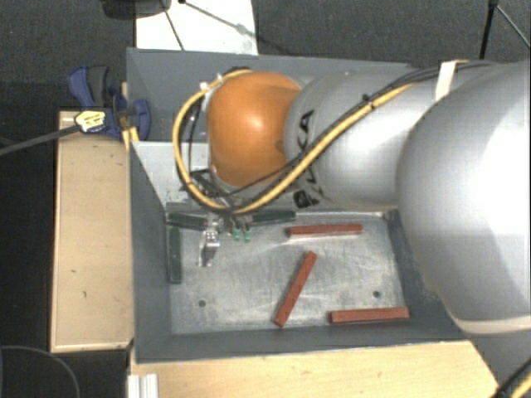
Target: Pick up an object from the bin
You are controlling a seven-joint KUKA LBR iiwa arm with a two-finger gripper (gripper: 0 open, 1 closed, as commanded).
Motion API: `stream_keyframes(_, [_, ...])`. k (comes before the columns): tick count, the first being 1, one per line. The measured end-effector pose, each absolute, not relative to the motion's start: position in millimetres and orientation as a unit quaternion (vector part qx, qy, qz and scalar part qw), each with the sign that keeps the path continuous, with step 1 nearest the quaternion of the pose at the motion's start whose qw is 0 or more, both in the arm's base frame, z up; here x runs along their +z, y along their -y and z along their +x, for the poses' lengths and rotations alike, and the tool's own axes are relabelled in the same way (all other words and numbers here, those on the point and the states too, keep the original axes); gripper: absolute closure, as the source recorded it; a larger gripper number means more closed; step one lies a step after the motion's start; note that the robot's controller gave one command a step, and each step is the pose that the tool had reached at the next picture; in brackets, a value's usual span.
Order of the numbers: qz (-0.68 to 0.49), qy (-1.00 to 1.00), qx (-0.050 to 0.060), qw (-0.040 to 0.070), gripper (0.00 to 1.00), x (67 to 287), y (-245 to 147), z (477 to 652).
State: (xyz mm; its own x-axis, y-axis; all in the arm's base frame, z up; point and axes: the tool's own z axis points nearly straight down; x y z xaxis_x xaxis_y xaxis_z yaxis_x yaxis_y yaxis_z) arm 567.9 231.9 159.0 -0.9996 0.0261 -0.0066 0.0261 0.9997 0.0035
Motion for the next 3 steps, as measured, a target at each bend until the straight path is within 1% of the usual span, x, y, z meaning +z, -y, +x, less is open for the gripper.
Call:
stream_keyframes(1, [0.089, -0.996, 0.0, -0.001, 0.0, 135.0, -232.7, 575.7])
stream_keyframes(2, [0.064, -0.998, 0.001, 0.003, 0.0, 122.1, -240.7, 588.6])
stream_keyframes(3, [0.195, -0.981, 0.001, 0.001, 0.0, 82.8, -250.7, 585.3])
